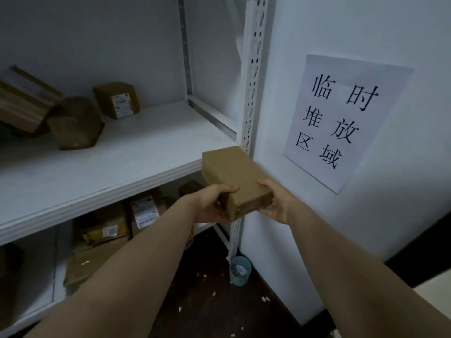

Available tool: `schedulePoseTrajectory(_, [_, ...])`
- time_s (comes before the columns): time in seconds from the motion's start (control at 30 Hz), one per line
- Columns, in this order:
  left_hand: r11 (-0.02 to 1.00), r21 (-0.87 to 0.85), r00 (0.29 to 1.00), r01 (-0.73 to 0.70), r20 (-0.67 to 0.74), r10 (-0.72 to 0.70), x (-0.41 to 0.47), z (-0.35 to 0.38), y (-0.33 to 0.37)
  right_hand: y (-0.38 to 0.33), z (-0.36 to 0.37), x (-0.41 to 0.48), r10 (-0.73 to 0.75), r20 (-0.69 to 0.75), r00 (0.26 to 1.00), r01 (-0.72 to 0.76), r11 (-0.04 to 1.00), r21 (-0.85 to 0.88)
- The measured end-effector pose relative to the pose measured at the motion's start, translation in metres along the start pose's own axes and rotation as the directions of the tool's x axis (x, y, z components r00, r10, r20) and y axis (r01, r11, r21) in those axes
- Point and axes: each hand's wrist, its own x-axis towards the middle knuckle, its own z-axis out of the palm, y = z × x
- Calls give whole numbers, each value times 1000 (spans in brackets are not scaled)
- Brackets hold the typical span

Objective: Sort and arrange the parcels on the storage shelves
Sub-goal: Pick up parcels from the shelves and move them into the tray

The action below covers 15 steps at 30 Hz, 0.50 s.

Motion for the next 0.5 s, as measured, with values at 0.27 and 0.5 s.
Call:
schedulePoseTrajectory(0.27, [993, -9, 990, 116, -81, -116, 47, 7, -45, 34, -27, 40, 119, -50, 992, -128, 962, -241])
schedulePoseTrajectory(0.5, [986, 69, 958, 154, -254, -132, 102, -42, -61, 61, 13, 103, 14, -90, 996, -53, 891, -451])
